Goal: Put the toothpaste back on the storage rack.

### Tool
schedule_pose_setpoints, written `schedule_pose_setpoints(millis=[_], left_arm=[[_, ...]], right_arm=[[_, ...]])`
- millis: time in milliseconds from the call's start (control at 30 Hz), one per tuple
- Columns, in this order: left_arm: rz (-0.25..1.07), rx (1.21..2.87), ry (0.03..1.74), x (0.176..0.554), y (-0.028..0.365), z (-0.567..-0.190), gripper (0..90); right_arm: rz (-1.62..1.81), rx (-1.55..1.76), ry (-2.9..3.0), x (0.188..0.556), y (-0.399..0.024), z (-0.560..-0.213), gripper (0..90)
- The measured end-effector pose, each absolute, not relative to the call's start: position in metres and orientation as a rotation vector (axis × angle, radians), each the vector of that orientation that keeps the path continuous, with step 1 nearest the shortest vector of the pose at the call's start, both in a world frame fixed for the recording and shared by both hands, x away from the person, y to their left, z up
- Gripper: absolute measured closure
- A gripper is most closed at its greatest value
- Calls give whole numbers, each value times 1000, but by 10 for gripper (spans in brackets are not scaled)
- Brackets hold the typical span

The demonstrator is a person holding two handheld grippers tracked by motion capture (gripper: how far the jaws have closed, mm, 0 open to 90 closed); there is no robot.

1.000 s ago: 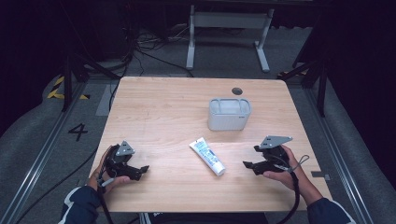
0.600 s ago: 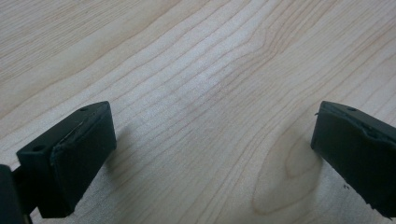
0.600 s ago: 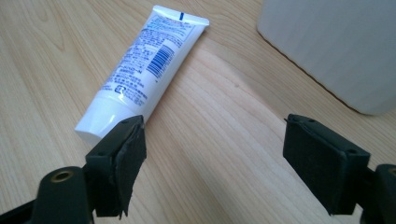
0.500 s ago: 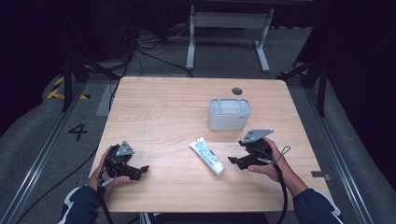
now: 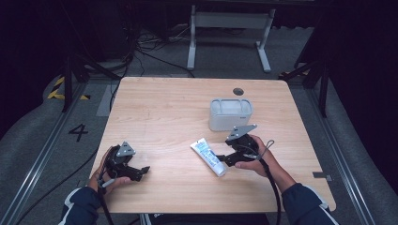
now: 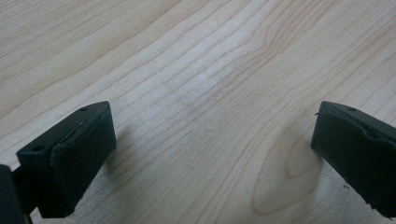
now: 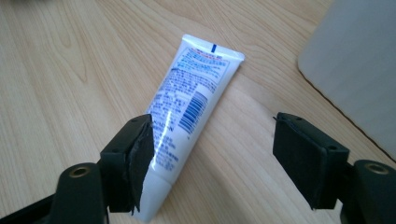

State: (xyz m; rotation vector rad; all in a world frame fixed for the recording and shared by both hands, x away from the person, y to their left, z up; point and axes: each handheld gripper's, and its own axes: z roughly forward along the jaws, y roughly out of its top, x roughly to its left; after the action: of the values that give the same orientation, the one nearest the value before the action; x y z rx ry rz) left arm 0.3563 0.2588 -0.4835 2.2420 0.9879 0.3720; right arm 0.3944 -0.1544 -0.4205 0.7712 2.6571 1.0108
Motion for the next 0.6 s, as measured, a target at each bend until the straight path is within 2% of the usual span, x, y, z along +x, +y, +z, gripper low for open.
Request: schedule_pose_setpoints(millis=[600], left_arm=[[372, 2243, 987, 356, 259, -483, 4]], right_arm=[[926, 797, 2752, 416, -109, -441, 306]])
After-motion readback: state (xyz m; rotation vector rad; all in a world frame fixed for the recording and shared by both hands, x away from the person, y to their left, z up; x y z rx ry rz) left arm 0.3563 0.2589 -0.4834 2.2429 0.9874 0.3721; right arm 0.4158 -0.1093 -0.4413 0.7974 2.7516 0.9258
